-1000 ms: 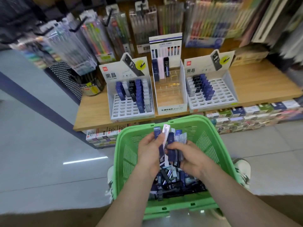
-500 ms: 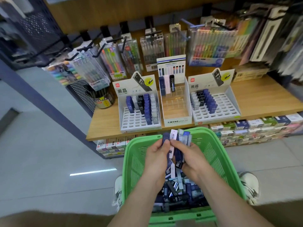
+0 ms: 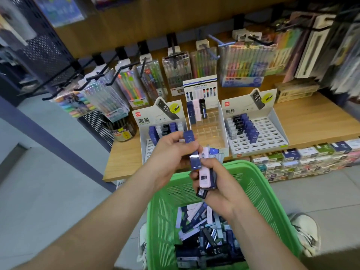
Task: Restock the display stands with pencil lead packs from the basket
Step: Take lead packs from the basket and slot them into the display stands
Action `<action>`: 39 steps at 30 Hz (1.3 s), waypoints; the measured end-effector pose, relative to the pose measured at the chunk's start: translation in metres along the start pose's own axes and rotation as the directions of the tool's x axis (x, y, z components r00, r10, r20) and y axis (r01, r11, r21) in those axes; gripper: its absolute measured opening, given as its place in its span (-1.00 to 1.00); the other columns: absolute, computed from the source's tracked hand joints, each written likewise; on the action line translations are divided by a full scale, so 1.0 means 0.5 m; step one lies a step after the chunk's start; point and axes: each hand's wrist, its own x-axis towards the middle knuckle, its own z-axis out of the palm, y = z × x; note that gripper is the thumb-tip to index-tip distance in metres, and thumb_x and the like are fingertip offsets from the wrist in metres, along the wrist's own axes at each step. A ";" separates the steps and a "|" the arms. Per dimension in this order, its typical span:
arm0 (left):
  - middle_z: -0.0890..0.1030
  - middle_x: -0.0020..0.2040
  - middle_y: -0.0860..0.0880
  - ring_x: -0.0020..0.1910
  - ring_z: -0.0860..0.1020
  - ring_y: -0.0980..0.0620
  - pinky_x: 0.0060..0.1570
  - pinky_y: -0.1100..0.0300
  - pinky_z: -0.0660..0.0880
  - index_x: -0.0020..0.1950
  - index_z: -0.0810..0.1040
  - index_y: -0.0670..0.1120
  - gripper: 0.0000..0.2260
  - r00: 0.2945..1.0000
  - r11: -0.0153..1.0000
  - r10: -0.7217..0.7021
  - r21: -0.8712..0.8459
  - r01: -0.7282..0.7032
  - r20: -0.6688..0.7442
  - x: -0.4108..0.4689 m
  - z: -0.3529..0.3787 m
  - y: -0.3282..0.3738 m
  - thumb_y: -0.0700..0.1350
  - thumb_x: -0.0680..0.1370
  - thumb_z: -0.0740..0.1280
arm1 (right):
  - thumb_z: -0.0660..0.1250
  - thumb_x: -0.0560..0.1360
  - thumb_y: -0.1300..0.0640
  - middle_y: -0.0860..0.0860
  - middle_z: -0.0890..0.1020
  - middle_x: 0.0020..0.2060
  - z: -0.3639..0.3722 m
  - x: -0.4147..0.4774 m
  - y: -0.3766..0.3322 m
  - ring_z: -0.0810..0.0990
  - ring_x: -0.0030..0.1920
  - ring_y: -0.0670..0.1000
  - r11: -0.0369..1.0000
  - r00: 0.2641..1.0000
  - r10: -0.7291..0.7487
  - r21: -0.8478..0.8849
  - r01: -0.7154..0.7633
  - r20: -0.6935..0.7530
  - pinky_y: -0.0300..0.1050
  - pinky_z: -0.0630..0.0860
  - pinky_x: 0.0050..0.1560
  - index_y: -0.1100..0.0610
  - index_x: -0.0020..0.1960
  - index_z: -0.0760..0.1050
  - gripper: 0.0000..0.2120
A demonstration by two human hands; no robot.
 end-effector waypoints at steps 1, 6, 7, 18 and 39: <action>0.66 -0.24 -0.10 -0.29 0.63 0.01 -0.27 0.13 0.61 0.04 0.54 -0.18 -0.86 1.000 1.000 0.022 0.009 -0.022 -0.001 0.005 -0.002 0.008 -0.30 0.50 0.38 | 0.42 0.33 0.19 0.06 0.57 -0.31 0.003 0.000 -0.002 0.50 -0.40 -0.03 1.000 1.000 0.001 0.026 -0.001 0.029 -0.26 0.36 -0.50 0.16 -0.08 0.61 -0.83; 0.65 -0.22 -0.12 -0.31 0.66 0.00 -0.38 0.24 0.56 0.10 0.48 -0.19 -0.72 0.992 0.994 0.103 0.041 -0.100 -0.072 0.029 -0.017 0.018 -0.31 0.43 0.44 | 0.46 0.31 0.16 0.06 0.54 -0.27 0.008 0.002 -0.021 0.43 -0.43 -0.09 0.996 0.994 -0.019 0.087 0.009 0.112 -0.34 0.27 -0.53 0.18 0.11 0.49 -0.60; 0.65 -0.22 -0.13 -0.30 0.66 -0.01 -0.37 0.24 0.56 0.10 0.48 -0.19 -0.72 0.991 0.993 0.111 0.038 -0.108 -0.078 0.032 -0.020 0.015 -0.29 0.44 0.45 | 0.46 0.32 0.16 0.07 0.57 -0.25 0.010 0.002 -0.025 0.44 -0.43 -0.09 0.998 0.995 -0.040 0.049 0.035 0.092 -0.34 0.28 -0.54 0.19 0.11 0.51 -0.62; 0.62 -0.23 -0.14 -0.29 0.53 0.01 -0.29 0.28 0.56 -0.07 0.64 -0.19 -0.93 0.981 0.980 0.119 0.179 -0.090 -0.157 0.094 -0.046 0.039 -0.21 0.52 0.39 | 0.40 0.46 0.37 0.05 0.66 -0.35 0.018 0.061 -0.055 0.60 -0.44 -0.05 0.953 0.952 -0.283 -0.144 0.266 -0.116 -0.26 0.47 -0.49 0.16 -0.09 0.54 -0.86; 0.65 0.02 -0.12 -0.02 0.49 0.10 0.11 0.65 0.17 0.09 0.66 -0.19 -0.80 0.737 0.259 0.672 0.908 -0.329 0.075 0.369 -0.061 0.027 -0.33 0.50 0.37 | 0.40 0.48 0.20 0.11 0.64 -0.34 -0.036 0.224 -0.111 0.63 -0.38 -0.02 0.964 0.960 -0.158 0.174 0.201 -0.231 -0.18 0.57 -0.36 0.24 0.09 0.57 -0.79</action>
